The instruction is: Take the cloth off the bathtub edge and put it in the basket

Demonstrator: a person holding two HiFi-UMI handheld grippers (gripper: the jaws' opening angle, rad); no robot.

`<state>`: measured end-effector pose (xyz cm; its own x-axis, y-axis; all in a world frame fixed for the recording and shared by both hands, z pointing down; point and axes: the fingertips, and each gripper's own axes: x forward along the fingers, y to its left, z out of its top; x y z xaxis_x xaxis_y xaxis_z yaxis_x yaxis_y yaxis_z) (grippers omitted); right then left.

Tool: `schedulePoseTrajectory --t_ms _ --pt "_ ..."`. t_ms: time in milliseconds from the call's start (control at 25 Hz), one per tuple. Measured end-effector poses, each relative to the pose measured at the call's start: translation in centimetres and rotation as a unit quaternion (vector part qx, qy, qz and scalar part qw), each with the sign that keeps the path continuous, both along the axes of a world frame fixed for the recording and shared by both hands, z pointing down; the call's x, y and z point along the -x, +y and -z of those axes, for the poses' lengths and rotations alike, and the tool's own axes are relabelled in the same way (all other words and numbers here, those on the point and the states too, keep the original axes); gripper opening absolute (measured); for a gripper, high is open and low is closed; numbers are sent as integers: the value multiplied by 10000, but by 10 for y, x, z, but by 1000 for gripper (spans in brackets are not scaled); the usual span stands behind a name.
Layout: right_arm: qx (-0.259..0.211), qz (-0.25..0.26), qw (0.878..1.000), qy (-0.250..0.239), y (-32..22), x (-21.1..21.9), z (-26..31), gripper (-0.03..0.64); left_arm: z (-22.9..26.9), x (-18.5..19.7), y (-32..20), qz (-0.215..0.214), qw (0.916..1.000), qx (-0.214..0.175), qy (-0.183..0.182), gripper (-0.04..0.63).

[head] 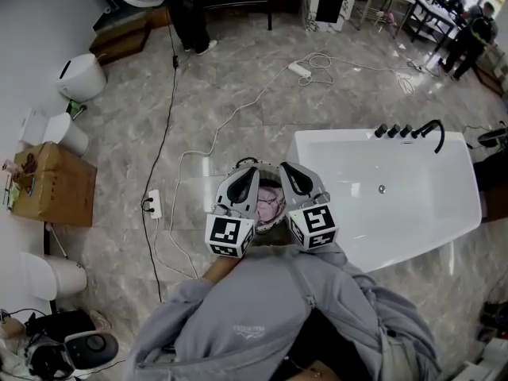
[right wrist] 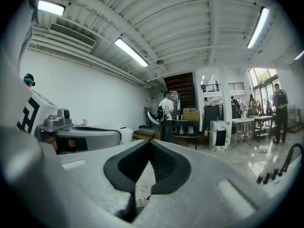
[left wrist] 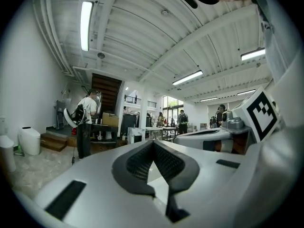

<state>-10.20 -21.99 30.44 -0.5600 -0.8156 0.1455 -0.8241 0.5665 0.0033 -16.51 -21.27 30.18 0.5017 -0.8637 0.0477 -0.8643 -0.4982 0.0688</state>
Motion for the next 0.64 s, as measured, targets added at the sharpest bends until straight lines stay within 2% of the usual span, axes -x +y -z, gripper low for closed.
schedulePoseTrajectory --t_ms 640 --pt "-138 3 9999 -53 -4 1 2 5 2 0 -4 -20 9999 -162 -29 6"
